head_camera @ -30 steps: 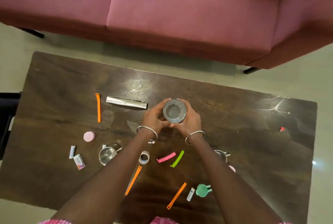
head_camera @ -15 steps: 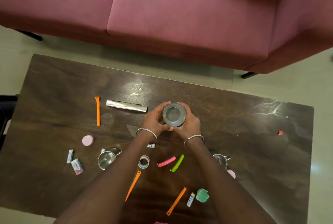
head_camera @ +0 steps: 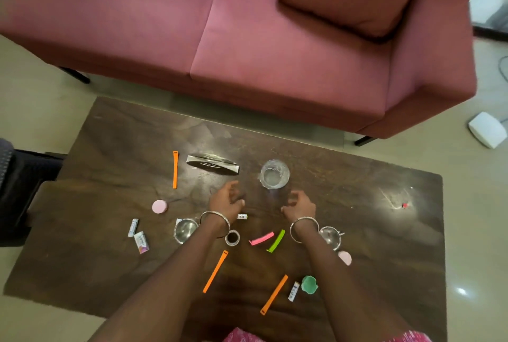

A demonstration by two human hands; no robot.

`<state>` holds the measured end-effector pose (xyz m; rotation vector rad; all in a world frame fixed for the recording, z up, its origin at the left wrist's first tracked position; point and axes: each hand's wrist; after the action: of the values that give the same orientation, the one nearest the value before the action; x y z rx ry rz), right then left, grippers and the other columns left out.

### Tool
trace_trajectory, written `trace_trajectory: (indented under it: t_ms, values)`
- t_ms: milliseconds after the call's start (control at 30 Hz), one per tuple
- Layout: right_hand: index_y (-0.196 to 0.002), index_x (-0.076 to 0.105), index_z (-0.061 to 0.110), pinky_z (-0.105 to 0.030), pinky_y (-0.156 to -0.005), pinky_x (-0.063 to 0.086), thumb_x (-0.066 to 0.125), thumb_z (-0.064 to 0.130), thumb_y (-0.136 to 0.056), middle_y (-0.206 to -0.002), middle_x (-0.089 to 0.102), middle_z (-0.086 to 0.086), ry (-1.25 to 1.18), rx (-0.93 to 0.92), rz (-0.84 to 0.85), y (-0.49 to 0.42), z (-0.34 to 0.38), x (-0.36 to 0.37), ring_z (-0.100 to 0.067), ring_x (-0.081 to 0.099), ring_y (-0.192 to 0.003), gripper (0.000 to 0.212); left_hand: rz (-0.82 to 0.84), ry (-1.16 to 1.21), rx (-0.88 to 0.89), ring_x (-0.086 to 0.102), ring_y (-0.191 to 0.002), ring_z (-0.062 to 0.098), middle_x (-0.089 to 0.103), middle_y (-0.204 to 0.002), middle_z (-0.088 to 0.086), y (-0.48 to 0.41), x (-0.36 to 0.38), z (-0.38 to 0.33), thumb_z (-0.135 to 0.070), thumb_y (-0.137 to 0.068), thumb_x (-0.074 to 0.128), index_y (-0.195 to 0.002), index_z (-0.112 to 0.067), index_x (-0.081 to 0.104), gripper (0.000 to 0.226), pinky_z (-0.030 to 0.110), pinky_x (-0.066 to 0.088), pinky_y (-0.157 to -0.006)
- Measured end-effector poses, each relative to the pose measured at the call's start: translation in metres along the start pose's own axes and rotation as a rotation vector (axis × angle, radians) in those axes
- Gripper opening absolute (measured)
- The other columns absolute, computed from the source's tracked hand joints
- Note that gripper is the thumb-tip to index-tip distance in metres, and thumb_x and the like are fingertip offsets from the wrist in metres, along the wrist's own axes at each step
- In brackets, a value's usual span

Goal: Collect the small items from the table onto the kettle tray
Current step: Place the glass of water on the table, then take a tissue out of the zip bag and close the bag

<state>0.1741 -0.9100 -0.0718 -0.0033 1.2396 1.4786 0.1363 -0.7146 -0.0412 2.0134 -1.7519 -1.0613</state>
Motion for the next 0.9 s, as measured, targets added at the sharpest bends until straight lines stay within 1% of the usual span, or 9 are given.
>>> trace_trajectory:
  t_ms: [100,167,300,400,500,567,700,800,900]
  values:
    - [-0.109,0.070,0.010,-0.036,-0.093,0.053,0.060,-0.002,-0.077,-0.095,0.075,-0.010,-0.053,-0.002,-0.021,0.055,0.002,0.010,-0.025,0.070,-0.097,0.035,-0.131,0.012,0.006,0.065,-0.099,0.029,0.067,-0.103,0.014,0.032,-0.027,0.012,-0.001,-0.086,0.060,-0.115,-0.006,0.062,0.029,0.041,0.052,-0.091]
    - [-0.099,0.075,0.011,-0.029,-0.087,0.054,0.062,-0.002,-0.077,-0.090,0.076,-0.009,-0.094,-0.047,-0.040,0.096,0.009,0.021,-0.022,0.072,-0.089,0.029,-0.183,0.023,0.038,0.066,-0.093,0.030,0.069,-0.098,0.015,0.053,-0.049,0.020,-0.001,-0.086,0.061,-0.107,-0.004,0.065,0.021,0.042,0.053,-0.089]
    - [-0.089,0.077,0.006,-0.029,-0.080,0.055,0.065,-0.002,-0.077,-0.085,0.076,-0.011,-0.146,-0.185,-0.067,0.171,0.030,0.054,-0.020,0.070,-0.077,0.019,-0.257,0.011,0.097,0.068,-0.082,0.021,0.072,-0.090,0.009,0.095,-0.094,0.042,-0.003,-0.083,0.064,-0.095,-0.011,0.070,0.016,0.031,0.054,-0.082]
    - [-0.089,0.076,0.008,-0.030,-0.079,0.055,0.065,0.001,-0.079,-0.084,0.075,-0.011,-0.155,-0.216,-0.080,0.196,0.042,0.076,-0.015,0.064,-0.072,0.017,-0.257,0.013,0.115,0.069,-0.084,0.025,0.072,-0.089,0.009,0.110,-0.116,0.057,-0.002,-0.082,0.064,-0.096,-0.009,0.070,0.016,0.038,0.055,-0.086]
    - [-0.091,0.077,0.014,-0.016,-0.070,0.045,0.065,0.007,-0.080,-0.086,0.076,-0.005,-0.102,-0.292,-0.100,0.248,0.066,0.109,-0.010,0.064,-0.072,0.017,-0.300,0.064,0.148,0.069,-0.081,0.026,0.072,-0.088,0.008,0.144,-0.170,0.084,-0.003,-0.081,0.066,-0.095,-0.009,0.070,0.016,0.041,0.056,-0.082]
    - [-0.092,0.077,0.015,-0.013,-0.067,0.041,0.065,0.009,-0.081,-0.086,0.075,-0.003,-0.081,-0.323,-0.104,0.275,0.082,0.130,-0.012,0.066,-0.075,0.018,-0.330,0.072,0.163,0.068,-0.076,0.020,0.070,-0.083,0.003,0.163,-0.203,0.099,-0.007,-0.081,0.067,-0.092,-0.017,0.069,0.015,0.038,0.058,-0.075]
    - [-0.091,0.075,0.012,-0.025,-0.078,0.049,0.067,0.008,-0.081,-0.089,0.075,-0.007,-0.064,-0.423,-0.072,0.329,0.110,0.182,-0.020,0.068,-0.085,0.014,-0.417,0.055,0.217,0.065,-0.071,0.016,0.069,-0.081,0.002,0.201,-0.271,0.134,-0.010,-0.080,0.071,-0.094,-0.014,0.070,0.015,0.027,0.054,-0.075]
    - [-0.091,0.075,0.012,-0.027,-0.076,0.048,0.066,0.009,-0.082,-0.088,0.074,-0.008,-0.023,-0.491,-0.017,0.359,0.129,0.222,-0.024,0.068,-0.087,0.013,-0.471,0.078,0.200,0.064,-0.071,0.015,0.069,-0.082,0.001,0.226,-0.316,0.155,-0.011,-0.080,0.071,-0.096,-0.013,0.070,0.016,0.023,0.051,-0.074]
    - [-0.087,0.075,0.019,-0.021,-0.067,0.041,0.066,0.013,-0.083,-0.075,0.068,0.003,0.028,-0.549,0.025,0.385,0.153,0.257,-0.018,0.066,-0.079,0.011,-0.517,0.089,0.174,0.060,-0.069,0.008,0.069,-0.087,0.000,0.244,-0.356,0.175,-0.013,-0.082,0.069,-0.097,-0.015,0.068,0.015,0.014,0.045,-0.071]
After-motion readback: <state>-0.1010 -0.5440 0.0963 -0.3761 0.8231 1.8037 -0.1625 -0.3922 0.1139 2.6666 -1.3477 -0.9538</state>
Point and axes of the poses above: each hand's wrist, its own y-axis away from the middle knuckle, its own x-axis out of the palm, z = x × y
